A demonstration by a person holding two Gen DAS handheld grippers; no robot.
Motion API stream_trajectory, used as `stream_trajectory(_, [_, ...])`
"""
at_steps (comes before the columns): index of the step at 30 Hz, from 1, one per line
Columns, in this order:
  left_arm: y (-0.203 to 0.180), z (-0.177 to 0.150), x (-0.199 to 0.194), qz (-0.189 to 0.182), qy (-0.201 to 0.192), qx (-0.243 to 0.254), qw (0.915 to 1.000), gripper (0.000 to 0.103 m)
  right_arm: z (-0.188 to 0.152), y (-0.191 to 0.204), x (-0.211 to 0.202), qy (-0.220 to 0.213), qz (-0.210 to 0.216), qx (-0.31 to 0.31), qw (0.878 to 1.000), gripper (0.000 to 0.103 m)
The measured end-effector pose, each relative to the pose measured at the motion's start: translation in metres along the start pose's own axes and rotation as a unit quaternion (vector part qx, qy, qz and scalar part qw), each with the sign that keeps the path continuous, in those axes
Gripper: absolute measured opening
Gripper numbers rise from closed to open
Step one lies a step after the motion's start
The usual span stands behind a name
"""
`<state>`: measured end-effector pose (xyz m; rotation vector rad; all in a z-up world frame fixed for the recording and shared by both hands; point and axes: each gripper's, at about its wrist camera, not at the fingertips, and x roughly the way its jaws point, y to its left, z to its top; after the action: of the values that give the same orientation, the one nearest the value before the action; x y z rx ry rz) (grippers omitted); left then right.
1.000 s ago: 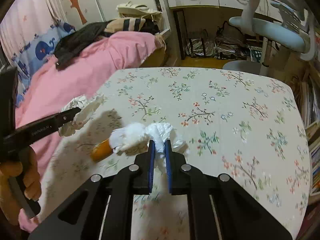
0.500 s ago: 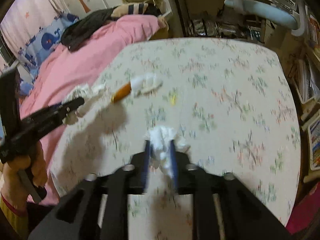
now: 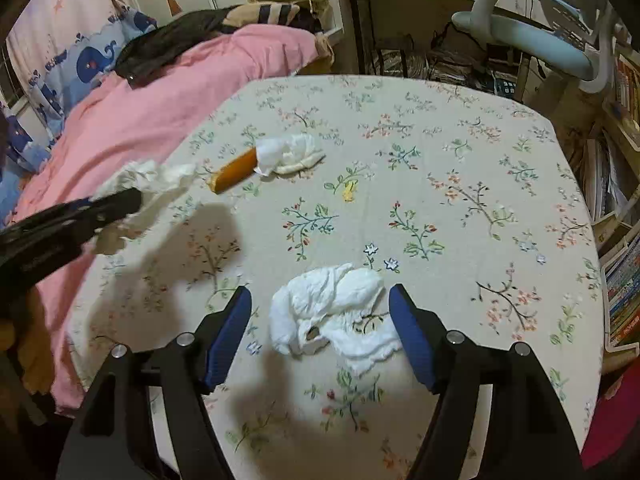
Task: Collect trash
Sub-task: 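Lift both held tissues and carry them toward the yellow bin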
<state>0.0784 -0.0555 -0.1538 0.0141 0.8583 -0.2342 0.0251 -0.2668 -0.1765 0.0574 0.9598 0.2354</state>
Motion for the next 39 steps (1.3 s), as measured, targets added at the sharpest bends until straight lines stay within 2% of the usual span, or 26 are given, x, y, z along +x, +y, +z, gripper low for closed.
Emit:
stream_trajectory(2, [0.0, 0.0, 0.0, 0.001, 0.0, 0.001, 1.0, 0.025, 0.001, -0.004, 0.006, 0.004, -0.006, 0.011, 1.0, 0.069])
stream_trajectory(3, [0.0, 0.001, 0.0, 0.001, 0.0, 0.002, 1.0, 0.025, 0.001, -0.008, 0.009, 0.008, 0.003, 0.022, 1.0, 0.064])
stream_trajectory(4, [0.0, 0.001, -0.001, 0.0, -0.003, 0.001, 1.0, 0.025, 0.0, -0.01, 0.01, 0.013, 0.006, 0.025, 1.0, 0.044])
stream_trajectory(7, [0.0, 0.003, -0.004, -0.003, -0.014, 0.002, 0.9999, 0.025, -0.002, -0.013, 0.009, 0.018, 0.019, 0.028, 0.999, 0.022])
stream_trajectory(14, [-0.004, 0.006, -0.018, -0.003, -0.047, 0.005, 0.9989, 0.025, 0.004, -0.015, -0.031, -0.061, 0.039, 0.047, 0.996, 0.021])
stream_trajectory(22, [-0.01, 0.008, -0.039, 0.002, -0.082, 0.012, 0.9966, 0.025, 0.006, -0.011, -0.057, -0.105, 0.058, 0.052, 0.991, 0.022])
stream_trajectory(29, [-0.022, 0.0, -0.07, 0.01, -0.121, 0.021, 0.9924, 0.025, 0.006, -0.005, -0.093, -0.17, 0.061, 0.048, 0.982, 0.022])
stream_trajectory(39, [-0.032, -0.015, -0.103, 0.014, -0.152, 0.026, 0.988, 0.025, -0.007, 0.003, -0.107, -0.194, 0.052, 0.04, 0.979, 0.023])
